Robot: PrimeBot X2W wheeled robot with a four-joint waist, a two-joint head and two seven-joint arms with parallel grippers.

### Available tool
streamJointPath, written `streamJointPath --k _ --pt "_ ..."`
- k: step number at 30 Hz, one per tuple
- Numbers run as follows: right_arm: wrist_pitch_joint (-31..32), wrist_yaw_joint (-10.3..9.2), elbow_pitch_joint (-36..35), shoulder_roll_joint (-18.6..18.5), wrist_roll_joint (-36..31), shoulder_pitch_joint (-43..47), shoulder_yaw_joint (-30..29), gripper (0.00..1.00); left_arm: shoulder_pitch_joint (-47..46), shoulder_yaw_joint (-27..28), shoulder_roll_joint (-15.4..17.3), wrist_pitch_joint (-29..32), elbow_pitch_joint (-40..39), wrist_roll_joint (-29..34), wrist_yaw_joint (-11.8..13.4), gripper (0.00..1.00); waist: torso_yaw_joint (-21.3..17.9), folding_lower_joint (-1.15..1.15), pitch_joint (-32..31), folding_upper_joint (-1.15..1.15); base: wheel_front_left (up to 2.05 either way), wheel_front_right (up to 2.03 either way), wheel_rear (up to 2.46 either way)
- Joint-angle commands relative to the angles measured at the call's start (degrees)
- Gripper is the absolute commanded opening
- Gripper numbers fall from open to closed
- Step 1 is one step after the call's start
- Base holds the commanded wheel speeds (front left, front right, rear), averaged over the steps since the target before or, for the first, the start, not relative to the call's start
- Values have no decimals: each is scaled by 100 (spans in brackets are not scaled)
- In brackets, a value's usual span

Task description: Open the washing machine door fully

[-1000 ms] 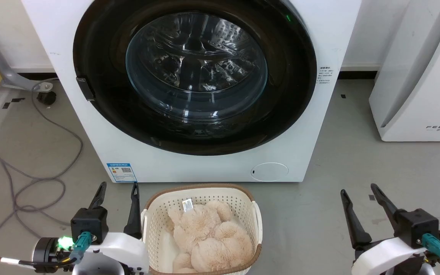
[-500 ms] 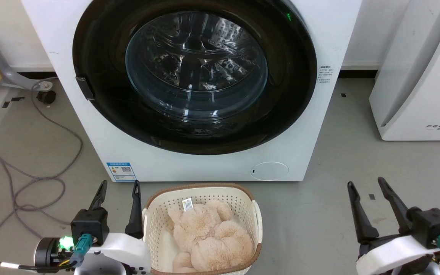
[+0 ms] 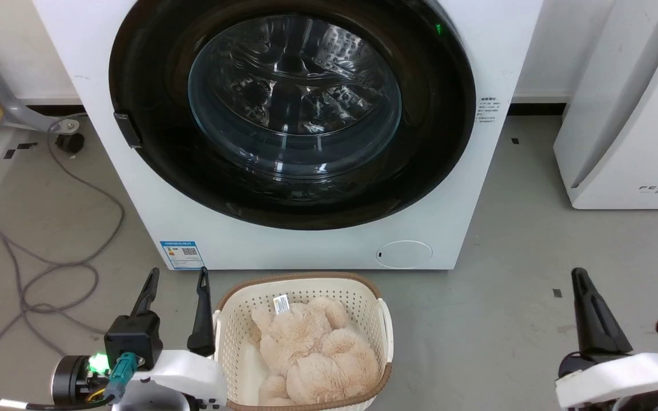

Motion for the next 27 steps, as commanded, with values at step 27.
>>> streamJointPath --k 27 --pt "-270 2 1092 -226 3067 -1476 -659 0 -325 -71 4 -372 -58 -100 178 100 216 0 569 0 0 0 0"
